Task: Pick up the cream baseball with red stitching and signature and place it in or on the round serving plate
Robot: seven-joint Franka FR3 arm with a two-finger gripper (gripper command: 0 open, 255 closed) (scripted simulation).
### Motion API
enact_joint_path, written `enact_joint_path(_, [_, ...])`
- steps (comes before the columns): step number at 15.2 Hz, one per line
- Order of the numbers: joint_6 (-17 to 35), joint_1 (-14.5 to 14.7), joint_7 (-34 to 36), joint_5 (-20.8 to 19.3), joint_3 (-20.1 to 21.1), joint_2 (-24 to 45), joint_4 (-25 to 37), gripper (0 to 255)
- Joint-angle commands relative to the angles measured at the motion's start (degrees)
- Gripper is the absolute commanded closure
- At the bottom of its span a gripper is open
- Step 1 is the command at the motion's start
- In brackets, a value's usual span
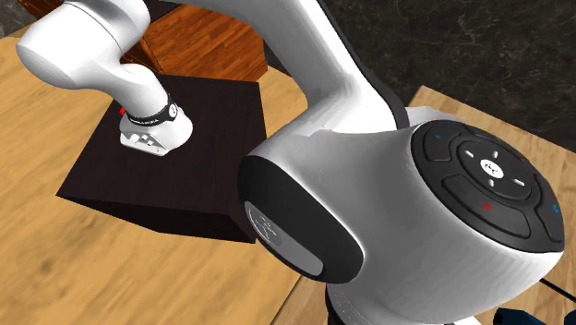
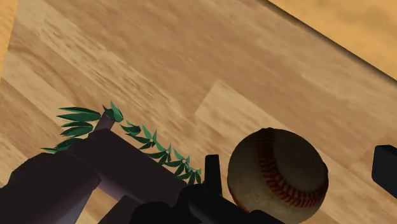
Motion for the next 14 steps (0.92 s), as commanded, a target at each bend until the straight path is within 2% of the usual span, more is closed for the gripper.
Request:
enact_joint_path(1, [1.12,-0.41,-0.26,0.39,0.12,1.17,0.1,0])
enact_joint_path(4, [3.14,-1.14,-0.69,1.05,0.37,3.18,0.11,0])
enact_joint_path(12, [3.13,-1.14,-0.68,1.05,0.37,3.18,0.12,0])
enact_joint_path(13, [3.13,-1.14,-0.68,1.05,0.37,3.18,0.12,255])
enact_joint_path(14, [3.13,-1.14,-0.68,1.05,0.37,3.18,0.12,255])
